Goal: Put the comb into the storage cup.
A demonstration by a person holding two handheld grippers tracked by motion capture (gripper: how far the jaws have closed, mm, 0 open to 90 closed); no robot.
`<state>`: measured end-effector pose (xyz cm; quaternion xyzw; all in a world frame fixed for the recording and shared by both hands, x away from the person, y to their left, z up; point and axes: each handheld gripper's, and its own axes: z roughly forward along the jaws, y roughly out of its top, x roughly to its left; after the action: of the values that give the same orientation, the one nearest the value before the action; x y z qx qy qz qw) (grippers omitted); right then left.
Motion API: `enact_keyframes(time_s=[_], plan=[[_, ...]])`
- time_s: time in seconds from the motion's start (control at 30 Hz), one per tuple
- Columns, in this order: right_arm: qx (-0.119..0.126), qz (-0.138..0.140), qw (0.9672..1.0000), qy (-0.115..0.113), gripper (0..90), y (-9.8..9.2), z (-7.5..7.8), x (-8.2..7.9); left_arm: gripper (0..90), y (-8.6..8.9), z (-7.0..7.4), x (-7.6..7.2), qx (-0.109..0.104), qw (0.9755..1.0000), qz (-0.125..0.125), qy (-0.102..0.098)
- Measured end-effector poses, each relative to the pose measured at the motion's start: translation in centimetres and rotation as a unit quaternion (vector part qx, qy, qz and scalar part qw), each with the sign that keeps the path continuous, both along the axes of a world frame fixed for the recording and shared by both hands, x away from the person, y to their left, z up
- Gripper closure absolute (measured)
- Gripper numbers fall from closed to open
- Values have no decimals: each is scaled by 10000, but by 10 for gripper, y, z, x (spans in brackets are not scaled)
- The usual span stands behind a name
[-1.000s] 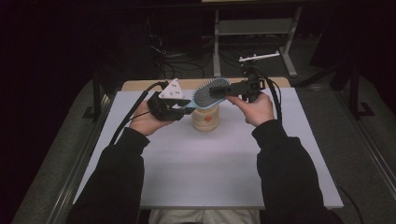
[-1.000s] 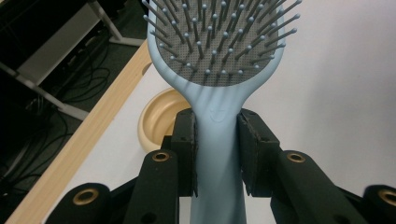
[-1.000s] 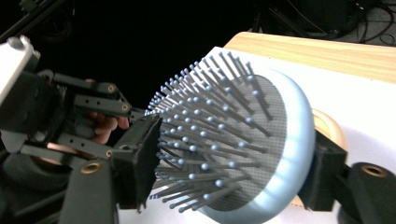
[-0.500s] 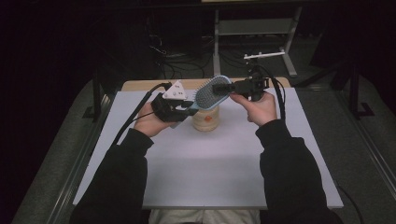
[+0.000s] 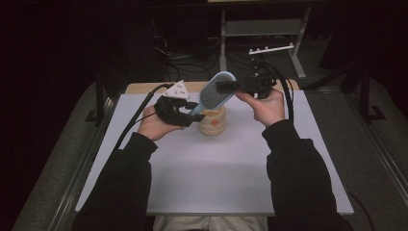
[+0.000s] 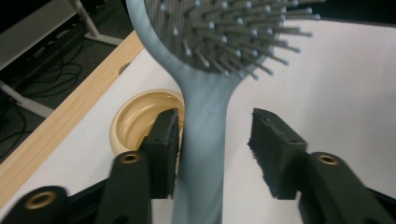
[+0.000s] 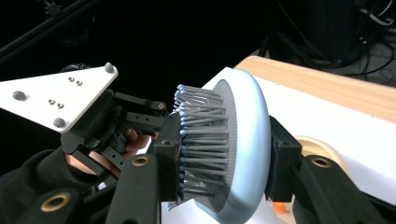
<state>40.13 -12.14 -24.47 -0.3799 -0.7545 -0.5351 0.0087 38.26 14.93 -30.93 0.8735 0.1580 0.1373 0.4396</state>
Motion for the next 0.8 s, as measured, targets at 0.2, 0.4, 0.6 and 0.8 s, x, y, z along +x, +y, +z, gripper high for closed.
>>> enact_keyframes(time_s=[0.2,0.4,0.6,0.8], plan=[[-256,-49,9995,-156,558,4,10,1,357,10,-4,4,-214,9996,66,177],[-321,-28,9991,-286,558,6,13,2,254,15,-8,4,-312,9990,120,296],[-468,-35,9979,-438,557,9,19,2,54,19,-11,4,-408,9983,121,397],[-604,-112,9965,-573,557,10,30,4,0,23,-14,1,-162,9992,314,197]])
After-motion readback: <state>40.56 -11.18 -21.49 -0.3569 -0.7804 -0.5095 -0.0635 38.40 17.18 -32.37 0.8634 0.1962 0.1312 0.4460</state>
